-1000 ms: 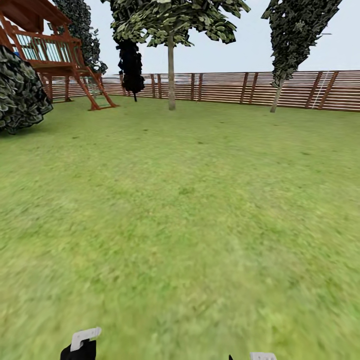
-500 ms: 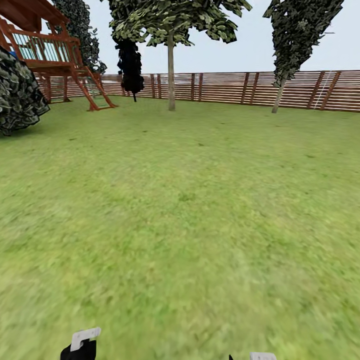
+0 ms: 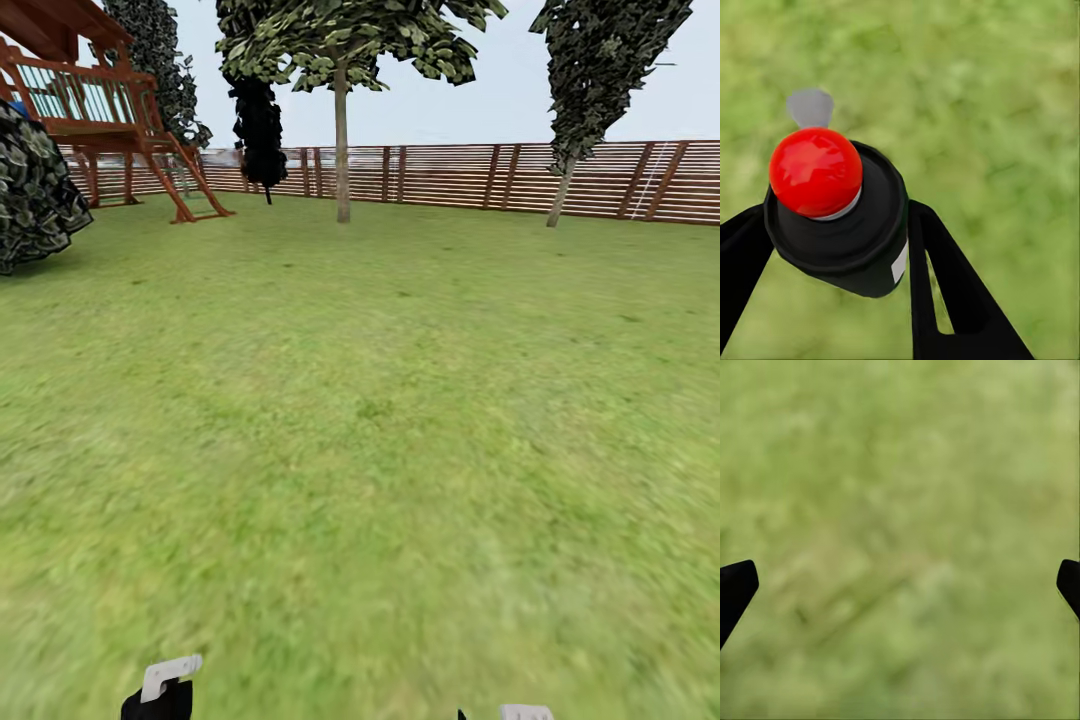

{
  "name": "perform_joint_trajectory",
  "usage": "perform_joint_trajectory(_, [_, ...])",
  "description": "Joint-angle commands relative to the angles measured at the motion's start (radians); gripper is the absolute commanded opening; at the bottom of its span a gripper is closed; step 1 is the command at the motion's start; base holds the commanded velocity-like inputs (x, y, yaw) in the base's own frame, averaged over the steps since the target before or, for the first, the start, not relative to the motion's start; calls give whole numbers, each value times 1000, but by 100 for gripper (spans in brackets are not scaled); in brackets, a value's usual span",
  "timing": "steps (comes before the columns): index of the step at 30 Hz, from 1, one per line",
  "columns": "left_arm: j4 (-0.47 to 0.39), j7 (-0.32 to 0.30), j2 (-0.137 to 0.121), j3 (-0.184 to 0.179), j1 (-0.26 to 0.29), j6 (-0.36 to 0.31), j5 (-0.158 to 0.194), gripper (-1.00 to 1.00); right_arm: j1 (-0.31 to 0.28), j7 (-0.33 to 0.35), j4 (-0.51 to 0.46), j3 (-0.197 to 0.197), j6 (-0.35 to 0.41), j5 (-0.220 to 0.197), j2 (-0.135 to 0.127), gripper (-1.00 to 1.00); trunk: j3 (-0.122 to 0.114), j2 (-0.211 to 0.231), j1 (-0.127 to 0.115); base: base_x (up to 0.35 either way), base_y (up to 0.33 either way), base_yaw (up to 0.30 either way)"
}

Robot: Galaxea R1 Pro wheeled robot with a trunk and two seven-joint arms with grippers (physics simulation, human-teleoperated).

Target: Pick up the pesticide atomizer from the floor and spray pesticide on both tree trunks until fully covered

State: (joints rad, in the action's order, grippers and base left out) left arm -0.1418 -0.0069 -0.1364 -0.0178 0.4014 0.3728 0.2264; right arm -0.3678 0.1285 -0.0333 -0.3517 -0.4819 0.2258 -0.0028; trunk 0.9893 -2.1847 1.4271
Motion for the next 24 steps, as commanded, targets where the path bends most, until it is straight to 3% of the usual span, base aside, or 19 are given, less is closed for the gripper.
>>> perform_joint_trajectory(1, [1, -1, 0, -2, 1, 3, 5, -100, 0, 5, 1, -9, -3, 6, 0, 100, 1, 0, 0, 339, 0, 0])
perform_joint_trajectory(15, [1, -1, -2, -2, 1, 3, 5, -100, -2, 3, -15, -10, -7, 5, -2, 100, 1, 0, 0, 339, 0, 0])
perform_joint_trajectory(19, [1, -1, -1, -2, 1, 3, 5, -100, -2, 5, -177, -10, -10, 4, -1, 100, 1, 0, 0, 340, 0, 0])
perform_joint_trajectory(24, [1, -1, -1, -2, 1, 3, 5, -100, -2, 9, -200, -9, -11, 8, -6, 100, 1, 0, 0, 339, 0, 0])
